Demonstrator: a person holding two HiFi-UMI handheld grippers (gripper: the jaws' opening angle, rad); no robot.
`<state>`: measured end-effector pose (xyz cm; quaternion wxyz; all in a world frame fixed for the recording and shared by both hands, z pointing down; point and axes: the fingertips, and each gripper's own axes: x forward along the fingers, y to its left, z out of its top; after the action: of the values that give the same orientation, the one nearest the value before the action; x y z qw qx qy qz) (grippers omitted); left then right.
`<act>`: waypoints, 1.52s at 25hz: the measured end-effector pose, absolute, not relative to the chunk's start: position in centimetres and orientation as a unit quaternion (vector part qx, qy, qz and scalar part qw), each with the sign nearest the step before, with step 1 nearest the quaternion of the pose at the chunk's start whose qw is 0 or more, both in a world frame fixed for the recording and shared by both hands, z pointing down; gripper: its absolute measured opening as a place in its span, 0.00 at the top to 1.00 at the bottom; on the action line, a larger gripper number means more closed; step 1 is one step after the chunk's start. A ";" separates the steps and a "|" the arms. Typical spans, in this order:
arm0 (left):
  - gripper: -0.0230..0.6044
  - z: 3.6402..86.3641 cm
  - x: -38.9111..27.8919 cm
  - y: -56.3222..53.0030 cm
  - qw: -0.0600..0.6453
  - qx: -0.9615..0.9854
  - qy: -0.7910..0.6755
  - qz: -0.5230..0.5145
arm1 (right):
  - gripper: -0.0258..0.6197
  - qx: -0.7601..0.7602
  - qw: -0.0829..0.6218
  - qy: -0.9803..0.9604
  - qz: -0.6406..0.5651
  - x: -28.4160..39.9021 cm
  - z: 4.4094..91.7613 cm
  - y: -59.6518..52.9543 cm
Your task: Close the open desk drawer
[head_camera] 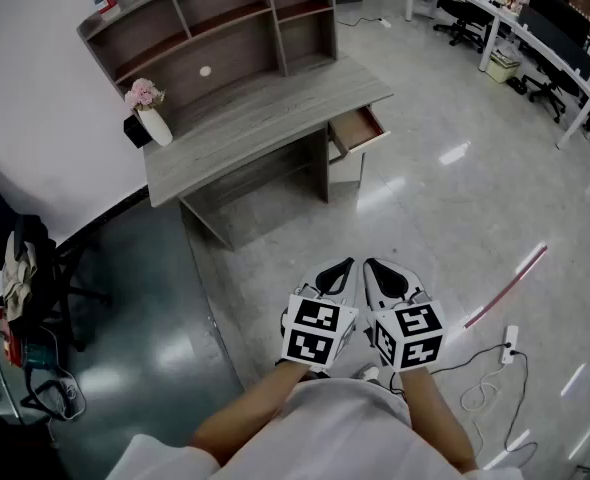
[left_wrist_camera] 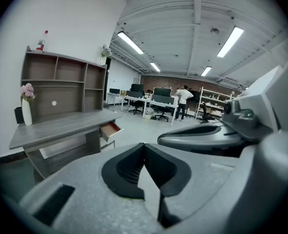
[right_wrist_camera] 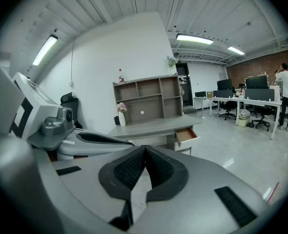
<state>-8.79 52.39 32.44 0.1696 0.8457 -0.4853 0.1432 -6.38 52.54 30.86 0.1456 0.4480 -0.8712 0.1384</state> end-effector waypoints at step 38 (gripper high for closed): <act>0.96 33.2 -9.0 41.4 0.179 0.866 -0.445 0.140 | 0.96 0.480 0.137 -0.854 0.145 -6.8 32.2 42.1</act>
<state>-8.98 41.40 33.25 0.1792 0.8661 -0.4453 0.1396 -6.77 42.05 32.23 0.1372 0.4797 -0.8544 0.1447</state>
